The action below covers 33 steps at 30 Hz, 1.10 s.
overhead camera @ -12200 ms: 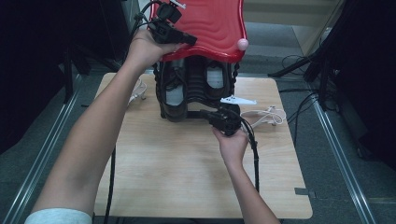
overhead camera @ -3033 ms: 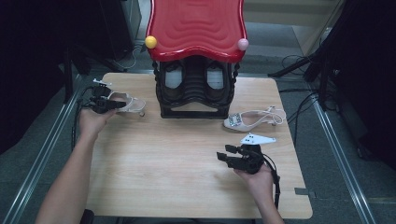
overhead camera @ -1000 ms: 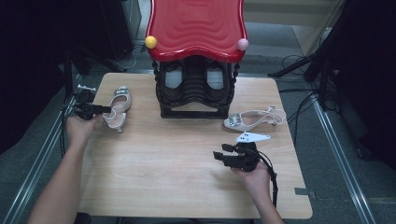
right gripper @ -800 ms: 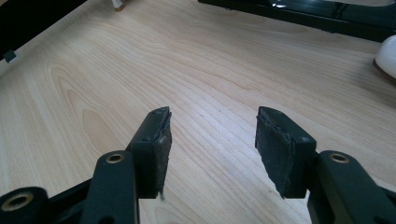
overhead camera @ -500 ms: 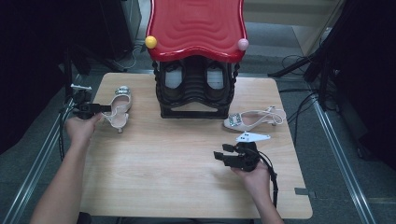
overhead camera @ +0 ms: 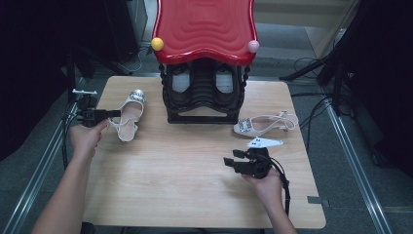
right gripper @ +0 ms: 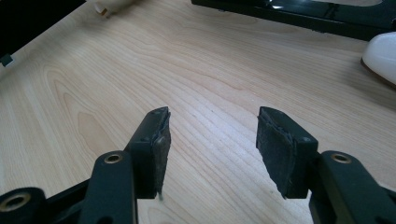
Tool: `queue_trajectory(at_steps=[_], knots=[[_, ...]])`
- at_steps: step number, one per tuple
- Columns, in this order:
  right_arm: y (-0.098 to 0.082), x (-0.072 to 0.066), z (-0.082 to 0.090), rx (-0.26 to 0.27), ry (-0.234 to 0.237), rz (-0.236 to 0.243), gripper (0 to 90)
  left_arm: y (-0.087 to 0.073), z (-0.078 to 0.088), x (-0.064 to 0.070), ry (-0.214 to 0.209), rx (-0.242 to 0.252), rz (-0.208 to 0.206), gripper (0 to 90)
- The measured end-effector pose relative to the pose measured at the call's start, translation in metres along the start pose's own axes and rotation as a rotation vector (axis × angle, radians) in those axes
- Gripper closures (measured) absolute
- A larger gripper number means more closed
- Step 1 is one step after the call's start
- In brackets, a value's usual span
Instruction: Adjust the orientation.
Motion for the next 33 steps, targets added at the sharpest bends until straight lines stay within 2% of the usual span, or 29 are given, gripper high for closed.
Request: queue_trajectory(at_steps=[8,13,17,20,25,33], knots=[[0.002,0.002,-0.002,0.001,-0.001,0.003,45.8,-0.024,0.015,0.017,-0.075,0.008,-0.013,87.3],[0.005,0.003,-0.005,0.001,0.002,0.004,45.7,-0.039,0.025,0.029,-0.088,-0.009,-0.044,87.3],[0.006,0.005,-0.007,0.011,0.002,0.005,45.7,-0.05,0.033,0.035,-0.103,-0.001,-0.046,87.3],[0.007,0.007,-0.008,0.021,0.0,-0.002,45.7,-0.057,0.038,0.042,-0.111,-0.009,-0.063,87.3],[0.011,0.009,-0.011,0.005,-0.008,-0.002,45.7,-0.073,0.038,0.062,-0.136,-0.045,-0.104,87.3],[0.014,0.007,-0.018,-0.008,-0.002,0.022,45.6,-0.089,0.034,0.094,-0.214,-0.086,-0.157,87.2]])
Point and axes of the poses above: each handheld gripper's, and its own axes: z roughly backward along the jaws, y roughly out of its top, x roughly to its right, the point moved 1 cm from there along -z, roughly forward along the jaws, and after that the axes turned 5 degrees about x, right-handed, at the moved point
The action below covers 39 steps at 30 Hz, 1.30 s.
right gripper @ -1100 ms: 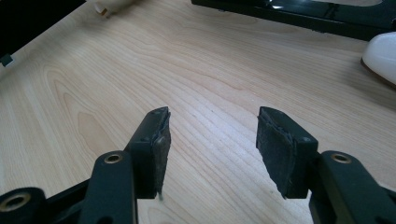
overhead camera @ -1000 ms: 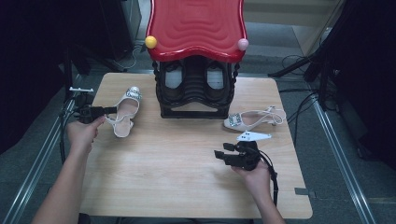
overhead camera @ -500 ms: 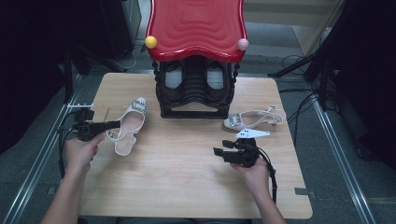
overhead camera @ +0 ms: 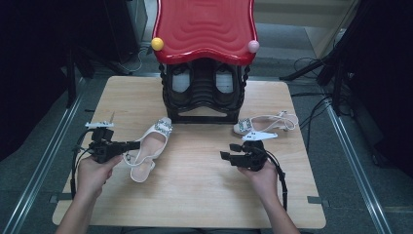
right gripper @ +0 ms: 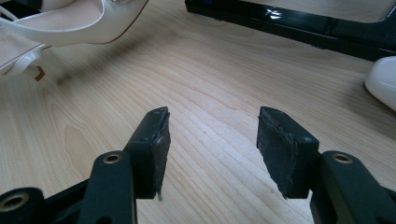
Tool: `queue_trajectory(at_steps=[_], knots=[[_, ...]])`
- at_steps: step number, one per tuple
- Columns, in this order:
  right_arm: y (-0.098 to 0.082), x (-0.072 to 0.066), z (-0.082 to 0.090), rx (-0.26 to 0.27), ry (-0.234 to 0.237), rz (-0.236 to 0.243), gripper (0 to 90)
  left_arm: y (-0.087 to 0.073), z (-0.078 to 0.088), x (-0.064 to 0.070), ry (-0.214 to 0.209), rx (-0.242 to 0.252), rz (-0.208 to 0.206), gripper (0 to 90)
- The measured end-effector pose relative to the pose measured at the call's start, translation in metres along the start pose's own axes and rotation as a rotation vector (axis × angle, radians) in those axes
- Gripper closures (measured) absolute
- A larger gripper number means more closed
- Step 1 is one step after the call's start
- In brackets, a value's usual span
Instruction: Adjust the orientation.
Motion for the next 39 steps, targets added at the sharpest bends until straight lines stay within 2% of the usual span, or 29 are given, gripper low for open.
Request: queue_trajectory(at_steps=[6,9,19,23,28,31,35,39], knots=[[-0.001,-0.003,-0.002,-0.015,-0.002,0.014,45.7,-0.001,-0.012,0.014,-0.052,-0.025,-0.023,87.2],[-0.001,-0.003,-0.002,-0.011,-0.004,0.01,45.7,-0.002,-0.02,0.02,-0.066,-0.037,-0.037,87.2],[-0.006,-0.005,0.002,-0.016,-0.018,0.008,45.1,-0.002,-0.059,0.046,-0.16,-0.118,-0.076,87.1],[-0.009,-0.006,0.006,-0.017,-0.027,0.003,45.2,-0.003,-0.077,0.053,-0.178,-0.154,-0.093,87.0],[-0.014,-0.008,0.011,-0.013,-0.037,-0.003,45.2,-0.003,-0.094,0.055,-0.209,-0.178,-0.075,86.8],[-0.016,-0.009,0.011,-0.015,-0.044,-0.014,44.9,-0.004,-0.102,0.054,-0.168,-0.19,-0.099,86.6],[-0.017,-0.012,0.009,-0.015,-0.046,-0.018,45.0,-0.004,-0.105,0.052,-0.143,-0.204,-0.122,86.1],[-0.018,-0.015,0.005,-0.026,-0.051,0.001,46.7,-0.004,-0.104,0.058,-0.108,-0.205,-0.182,84.6]])
Point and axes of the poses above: each handheld gripper's, and its own axes: z roughly backward along the jaws, y roughly out of its top, x roughly to its right, the point moved 1 cm from there along -z, roughly forward along the jaws, and after that the axes turned 5 degrees about x, right-handed, at the moved point
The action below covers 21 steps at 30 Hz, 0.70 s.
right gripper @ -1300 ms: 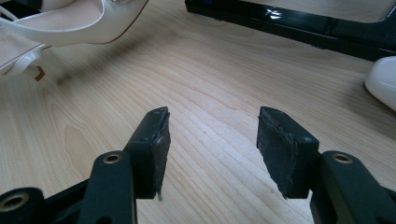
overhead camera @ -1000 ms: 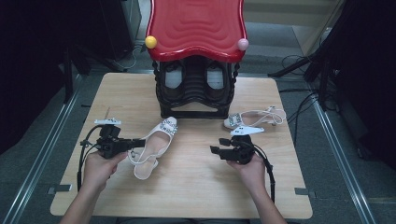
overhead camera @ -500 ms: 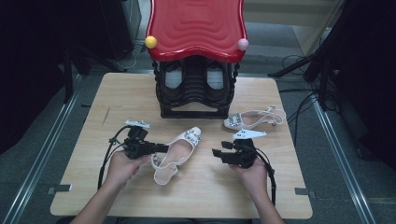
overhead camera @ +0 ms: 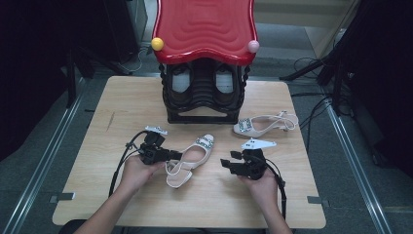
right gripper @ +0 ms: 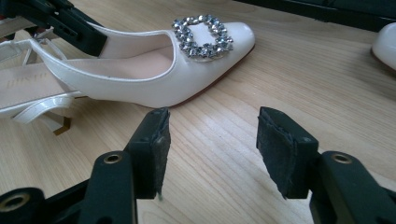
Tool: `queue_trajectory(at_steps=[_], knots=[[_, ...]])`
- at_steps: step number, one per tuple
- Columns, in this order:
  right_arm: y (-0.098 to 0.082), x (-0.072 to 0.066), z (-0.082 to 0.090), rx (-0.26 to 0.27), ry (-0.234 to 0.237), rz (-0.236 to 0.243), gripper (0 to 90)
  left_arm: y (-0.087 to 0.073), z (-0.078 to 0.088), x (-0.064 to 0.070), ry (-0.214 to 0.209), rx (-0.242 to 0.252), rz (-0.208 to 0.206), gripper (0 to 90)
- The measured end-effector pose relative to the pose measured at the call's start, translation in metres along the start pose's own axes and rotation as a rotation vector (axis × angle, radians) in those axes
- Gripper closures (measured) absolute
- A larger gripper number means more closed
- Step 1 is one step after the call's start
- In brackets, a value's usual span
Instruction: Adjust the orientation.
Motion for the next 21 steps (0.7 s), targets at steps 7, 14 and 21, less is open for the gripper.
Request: queue_trajectory(at_steps=[7,14,21], knots=[[0.001,-0.007,-0.004,-0.004,0.009,0.02,51.9,0.007,0.018,0.009,-0.009,0.019,-0.045,69.7],[0.002,-0.012,-0.008,-0.002,0.018,0.035,55.5,0.003,0.052,0.006,0.03,0.048,-0.082,71.2],[0.004,-0.022,-0.013,-0.005,0.045,0.039,61.8,0.001,0.068,0.0,-0.032,0.1,-0.055,76.9]])
Point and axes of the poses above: each handheld gripper's, and its own axes: z roughly backward along the jaws, y roughly out of its top, x roughly to its right, the point moved 1 cm from there along -z, roughly forward along the jaws, and after that the axes turned 5 degrees about x, right-handed, at the moved point
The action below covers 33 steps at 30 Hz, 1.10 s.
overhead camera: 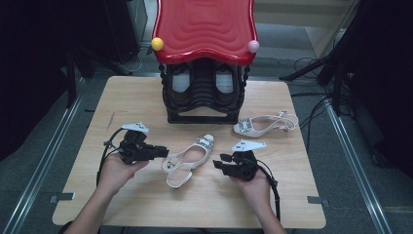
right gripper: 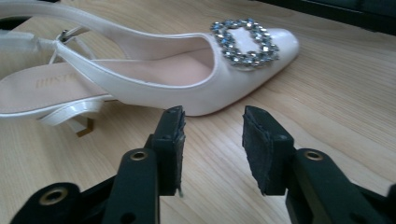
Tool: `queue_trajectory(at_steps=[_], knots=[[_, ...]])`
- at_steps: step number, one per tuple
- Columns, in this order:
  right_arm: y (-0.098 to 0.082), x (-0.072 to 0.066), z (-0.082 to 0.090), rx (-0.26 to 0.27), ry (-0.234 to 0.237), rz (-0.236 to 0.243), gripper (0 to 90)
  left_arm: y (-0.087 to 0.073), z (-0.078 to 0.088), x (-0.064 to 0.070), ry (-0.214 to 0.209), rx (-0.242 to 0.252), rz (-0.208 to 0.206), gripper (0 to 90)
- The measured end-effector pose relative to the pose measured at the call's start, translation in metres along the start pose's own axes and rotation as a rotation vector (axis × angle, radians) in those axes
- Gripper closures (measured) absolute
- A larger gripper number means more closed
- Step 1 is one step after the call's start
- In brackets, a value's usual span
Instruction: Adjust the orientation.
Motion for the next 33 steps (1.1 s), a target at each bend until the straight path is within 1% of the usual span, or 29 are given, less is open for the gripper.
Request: queue_trajectory(at_steps=[2,3,4,5,7,9,10,11,12,16,17,18,22,24,29,33], knots=[[0.001,-0.003,-0.002,-0.005,0.01,0.011,64.9,0.001,0.006,0.0,-0.011,0.008,-0.004,77.3],[0.001,-0.004,-0.003,-0.009,0.017,0.017,67.2,0.001,0.009,0.001,0.004,0.006,-0.014,78.8],[0.001,-0.005,-0.005,-0.01,0.023,0.017,69.5,0.0,0.009,0.001,0.022,-0.008,-0.024,80.6],[0.002,-0.006,-0.006,-0.011,0.028,0.019,72.2,-0.002,0.009,0.001,0.024,-0.023,-0.026,82.5],[0.003,-0.008,-0.009,-0.015,0.041,0.02,76.8,-0.006,0.003,-0.001,0.042,-0.06,-0.032,86.0],[0.003,-0.011,-0.012,-0.024,0.051,0.025,85.5,-0.011,-0.005,-0.004,0.049,-0.097,-0.022,87.8],[0.003,-0.013,-0.014,-0.029,0.061,0.029,89.2,-0.014,-0.01,-0.005,0.047,-0.107,-0.014,88.0],[0.004,-0.015,-0.017,-0.042,0.063,0.027,90.0,-0.016,-0.014,-0.005,0.05,-0.126,-0.013,88.0],[0.004,-0.017,-0.019,-0.046,0.07,0.028,90.0,-0.017,-0.017,-0.005,0.052,-0.132,-0.012,88.0],[0.005,-0.022,-0.03,-0.063,0.069,0.023,90.0,-0.02,-0.028,0.0,0.027,-0.137,-0.014,87.6],[0.005,-0.023,-0.033,-0.065,0.065,0.023,90.0,-0.021,-0.03,0.002,0.032,-0.137,-0.017,87.6],[0.005,-0.022,-0.036,-0.068,0.063,0.022,90.0,-0.021,-0.032,0.003,0.029,-0.139,-0.017,87.6],[0.005,-0.021,-0.04,-0.065,0.064,0.017,90.0,-0.023,-0.033,0.005,0.019,-0.131,-0.01,87.7],[0.005,-0.021,-0.041,-0.061,0.061,0.02,90.0,-0.025,-0.033,0.005,0.008,-0.13,-0.002,87.7],[0.004,-0.019,-0.045,-0.061,0.054,0.025,90.0,-0.028,-0.033,0.009,0.012,-0.117,0.003,87.5],[0.005,-0.02,-0.047,-0.057,0.042,0.043,90.0,-0.03,-0.035,0.012,0.017,-0.112,0.0,86.9]])
Point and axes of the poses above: each handheld gripper's, and its own axes: z roughly backward along the jaws, y roughly out of its top, x roughly to its right, the point moved 1 cm from there along -z, roughly forward along the jaws, and after that the axes turned 5 degrees about x, right-handed, at the moved point
